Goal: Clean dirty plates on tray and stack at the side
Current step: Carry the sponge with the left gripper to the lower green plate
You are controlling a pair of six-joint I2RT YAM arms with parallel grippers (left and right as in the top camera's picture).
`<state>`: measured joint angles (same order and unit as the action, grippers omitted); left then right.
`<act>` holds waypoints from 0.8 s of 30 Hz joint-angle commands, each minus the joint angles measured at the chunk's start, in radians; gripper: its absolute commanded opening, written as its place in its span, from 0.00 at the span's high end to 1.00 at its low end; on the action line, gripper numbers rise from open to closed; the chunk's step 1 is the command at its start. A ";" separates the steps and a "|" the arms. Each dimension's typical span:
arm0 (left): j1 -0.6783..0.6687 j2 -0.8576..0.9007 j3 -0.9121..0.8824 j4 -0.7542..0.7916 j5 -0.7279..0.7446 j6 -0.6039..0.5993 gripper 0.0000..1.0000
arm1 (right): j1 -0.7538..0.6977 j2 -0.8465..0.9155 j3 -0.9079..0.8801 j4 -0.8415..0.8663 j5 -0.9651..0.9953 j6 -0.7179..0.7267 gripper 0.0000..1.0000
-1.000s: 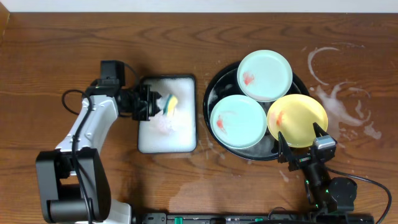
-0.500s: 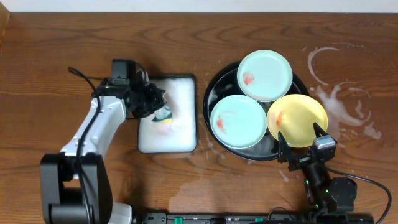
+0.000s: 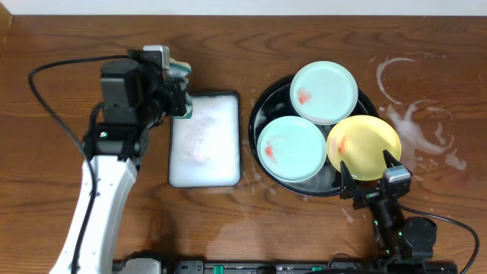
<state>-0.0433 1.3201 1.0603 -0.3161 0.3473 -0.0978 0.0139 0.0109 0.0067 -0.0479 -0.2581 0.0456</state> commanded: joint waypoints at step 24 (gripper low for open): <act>-0.006 0.140 -0.158 0.090 0.005 0.048 0.93 | -0.007 -0.005 -0.001 -0.005 -0.005 0.013 0.01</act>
<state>-0.0494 1.3518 0.9527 -0.2184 0.3382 -0.0696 0.0139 0.0109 0.0067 -0.0479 -0.2581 0.0456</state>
